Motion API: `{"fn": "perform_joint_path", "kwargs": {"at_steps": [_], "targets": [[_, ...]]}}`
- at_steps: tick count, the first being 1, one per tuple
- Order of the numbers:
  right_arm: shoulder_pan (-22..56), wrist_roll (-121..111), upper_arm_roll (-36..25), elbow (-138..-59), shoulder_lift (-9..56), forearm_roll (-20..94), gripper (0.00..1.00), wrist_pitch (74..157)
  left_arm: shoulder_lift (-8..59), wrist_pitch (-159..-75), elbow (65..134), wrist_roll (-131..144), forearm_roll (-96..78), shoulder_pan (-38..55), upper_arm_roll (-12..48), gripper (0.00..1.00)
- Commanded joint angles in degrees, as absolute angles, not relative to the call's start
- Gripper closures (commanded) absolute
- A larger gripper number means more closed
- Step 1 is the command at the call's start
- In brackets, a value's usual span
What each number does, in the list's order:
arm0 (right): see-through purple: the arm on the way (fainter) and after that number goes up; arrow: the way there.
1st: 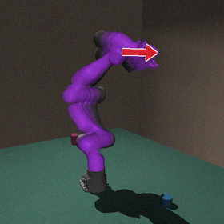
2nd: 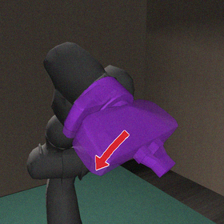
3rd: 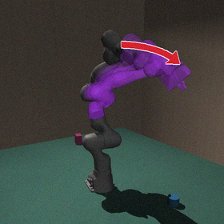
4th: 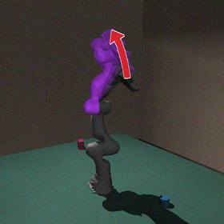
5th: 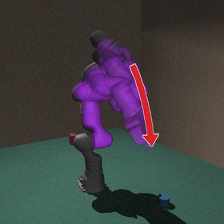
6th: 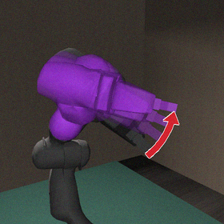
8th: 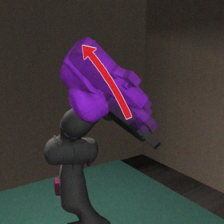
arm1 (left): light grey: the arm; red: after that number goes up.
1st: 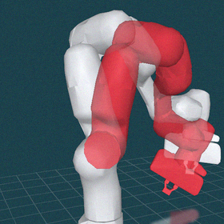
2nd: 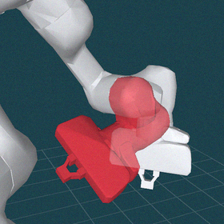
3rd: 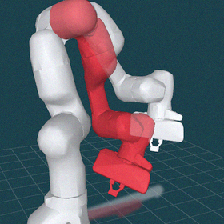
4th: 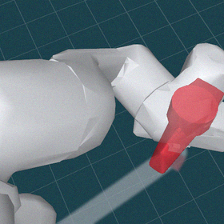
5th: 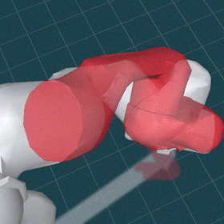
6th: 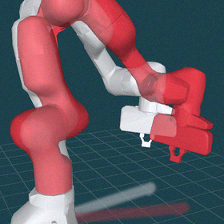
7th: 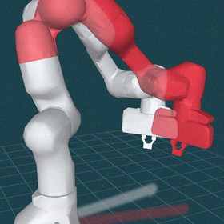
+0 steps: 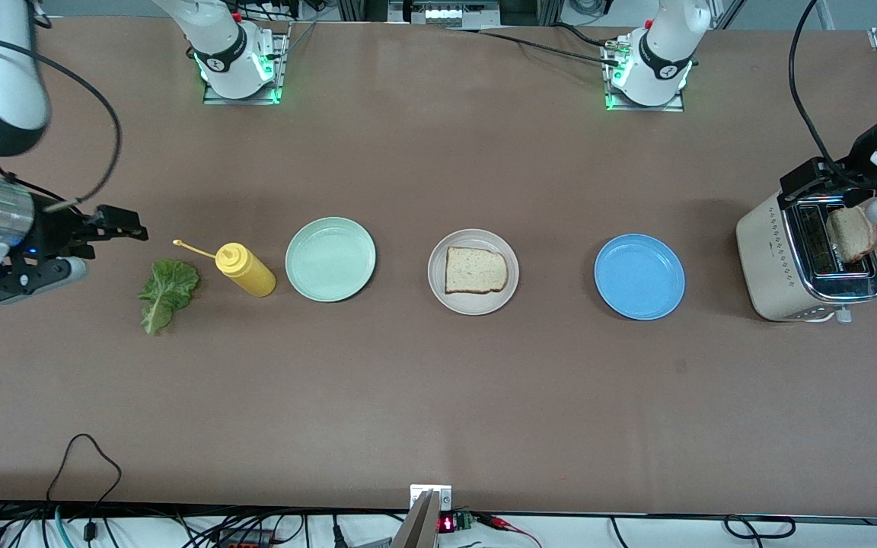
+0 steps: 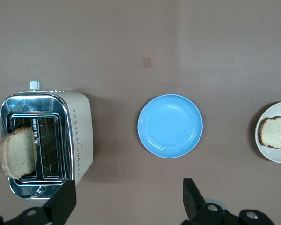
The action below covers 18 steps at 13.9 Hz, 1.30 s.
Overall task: Make sandwich in beige plate with both arms
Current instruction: 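Lower the right gripper onto the green lettuce leaf and grasp it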
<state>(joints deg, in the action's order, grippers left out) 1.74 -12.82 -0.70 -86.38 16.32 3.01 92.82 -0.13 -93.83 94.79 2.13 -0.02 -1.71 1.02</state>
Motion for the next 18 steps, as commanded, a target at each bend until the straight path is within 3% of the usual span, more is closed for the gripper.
{"fn": "perform_joint_path", "kwargs": {"at_steps": [1,7,12,18], "targets": [[2.29,-2.95,-2.28,-94.9,14.5,-4.54,0.0,100.61,-1.49,-93.6,95.98,1.67,-0.44,-2.11,1.58,0.0],[1.06,11.07,-5.8,-103.08,18.45,-6.24,0.0,115.2,-1.49,-93.52,95.98,1.67,-0.53,-2.2,1.49,0.0],[-0.97,12.66,-5.89,-112.05,23.02,-6.33,0.0,132.69,-1.41,-93.6,95.98,1.67,-0.53,-2.29,1.49,0.0],[-0.97,12.4,-5.89,-112.76,27.77,-6.33,0.0,138.95,-1.41,-93.6,95.98,1.67,-0.53,-2.29,1.41,0.0]]}}
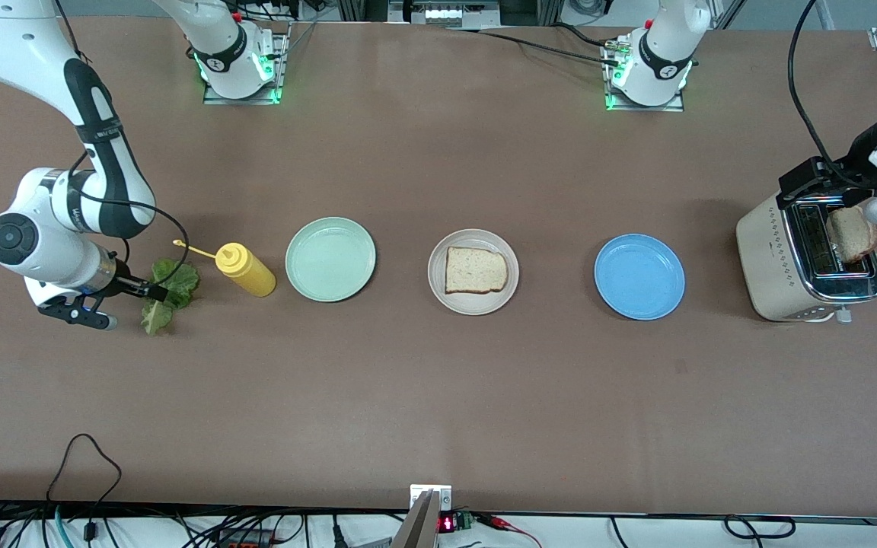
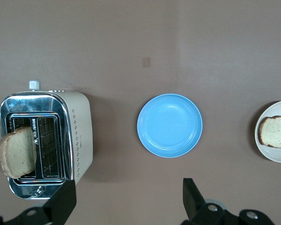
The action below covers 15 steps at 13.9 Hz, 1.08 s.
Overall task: Make sandwich in beige plate with both arms
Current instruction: 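Lower the right gripper onto the green lettuce leaf and grasp it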
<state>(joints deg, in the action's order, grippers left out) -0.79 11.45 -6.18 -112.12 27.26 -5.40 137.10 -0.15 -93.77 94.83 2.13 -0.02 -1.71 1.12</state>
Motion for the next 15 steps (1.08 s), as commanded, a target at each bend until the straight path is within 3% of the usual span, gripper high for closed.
{"fn": "perform_joint_path", "kwargs": {"at_steps": [1,8,10,12,15], "targets": [[-0.97,11.7,-5.89,-112.76,28.47,-6.42,0.0,139.83,-1.41,-93.6,95.98,1.67,-0.53,-2.29,1.41,0.0],[-1.85,11.16,-5.89,-112.15,32.17,-8.09,0.0,144.58,-1.41,-93.78,95.98,1.58,-0.53,-2.29,1.41,0.0],[-1.85,10.72,-5.89,-112.06,32.69,-9.05,0.05,145.72,-1.41,-93.78,95.98,1.58,-0.53,-2.29,1.41,0.0],[-1.85,10.03,-5.89,-111.97,33.05,-9.58,0.18,145.99,-1.41,-93.78,95.98,1.58,-0.53,-2.29,1.41,0.0],[-1.85,8.53,-5.89,-112.06,33.05,-10.81,0.48,145.99,-1.32,-93.78,95.98,1.58,-0.53,-2.29,1.41,0.0]]}}
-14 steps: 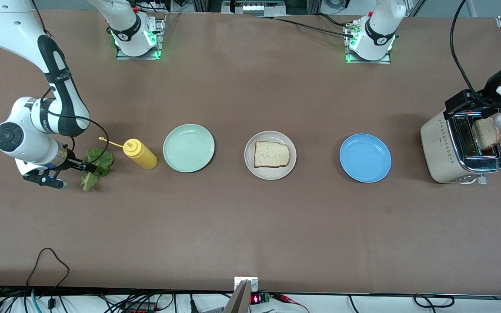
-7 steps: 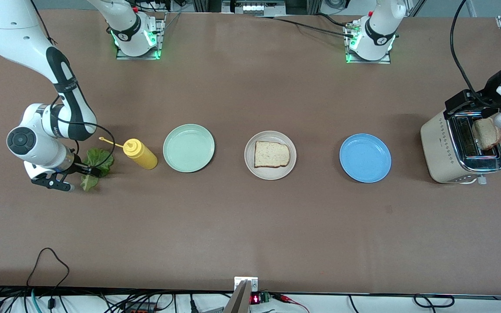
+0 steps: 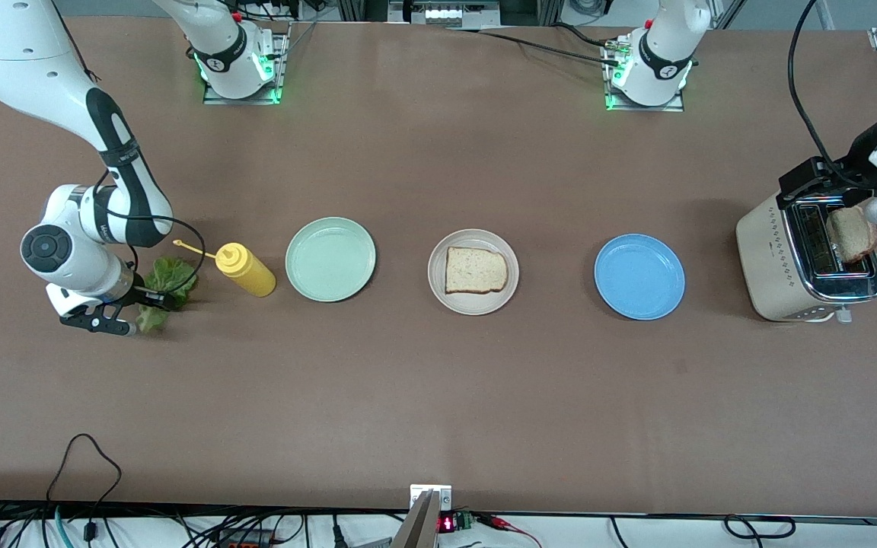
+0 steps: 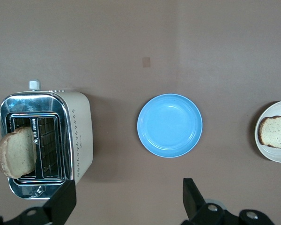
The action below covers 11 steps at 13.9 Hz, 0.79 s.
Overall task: Make sandwich in beige plate with both arms
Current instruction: 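Lower the right gripper onto the green lettuce leaf and grasp it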
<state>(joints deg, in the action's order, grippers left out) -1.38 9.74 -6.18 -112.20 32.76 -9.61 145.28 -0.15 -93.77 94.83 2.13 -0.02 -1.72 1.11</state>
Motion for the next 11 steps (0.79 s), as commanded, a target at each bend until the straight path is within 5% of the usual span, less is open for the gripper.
{"fn": "perform_joint_path", "kwargs": {"at_steps": [1,6,11], "targets": [[-1.85,8.35,-5.89,-112.06,33.05,-10.98,0.58,145.9,-1.32,-93.78,95.98,1.58,-0.53,-2.29,1.41,0.0],[-1.76,4.66,-5.89,-111.36,32.52,-12.3,1.0,145.46,-1.23,-93.78,95.98,1.58,-0.53,-2.37,1.41,0.0],[-1.85,-0.26,-5.8,-110.4,26.21,-12.22,1.0,135.64,-1.32,-93.78,95.98,1.58,-0.53,-2.37,1.41,0.0]]}}
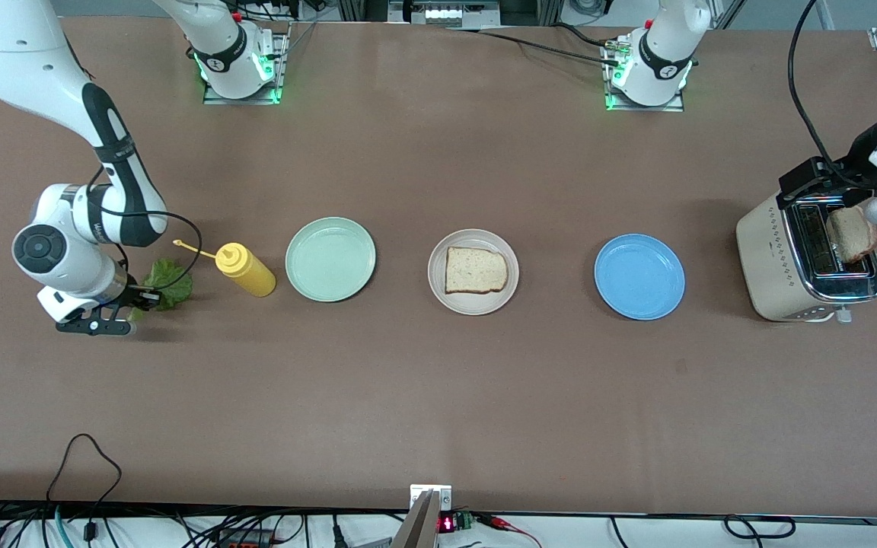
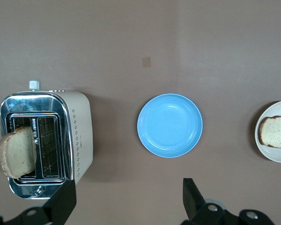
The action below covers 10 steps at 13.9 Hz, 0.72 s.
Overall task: Make sandwich in beige plate with both arms
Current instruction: 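Lift the lettuce and carry it over the bread with the right gripper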
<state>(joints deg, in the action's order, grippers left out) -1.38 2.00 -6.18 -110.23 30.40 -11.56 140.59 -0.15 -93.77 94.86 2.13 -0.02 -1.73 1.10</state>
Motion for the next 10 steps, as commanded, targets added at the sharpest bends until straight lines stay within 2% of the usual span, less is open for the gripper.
{"fn": "perform_joint_path", "kwargs": {"at_steps": [1,6,10], "targets": [[-1.85,-0.87,-5.71,-109.87,24.8,-11.96,1.0,132.31,-1.32,-93.69,95.98,1.58,-0.53,-2.37,1.41,0.0],[-2.46,-8.35,-5.63,-106.35,17.68,-5.11,1.0,115.52,-1.41,-93.52,95.98,1.67,-0.53,-2.29,1.49,0.0],[-2.37,-7.82,-5.71,-98.29,14.68,2.01,1.0,96.81,-1.41,-93.6,95.98,1.67,-0.53,-2.29,1.49,0.0]]}}
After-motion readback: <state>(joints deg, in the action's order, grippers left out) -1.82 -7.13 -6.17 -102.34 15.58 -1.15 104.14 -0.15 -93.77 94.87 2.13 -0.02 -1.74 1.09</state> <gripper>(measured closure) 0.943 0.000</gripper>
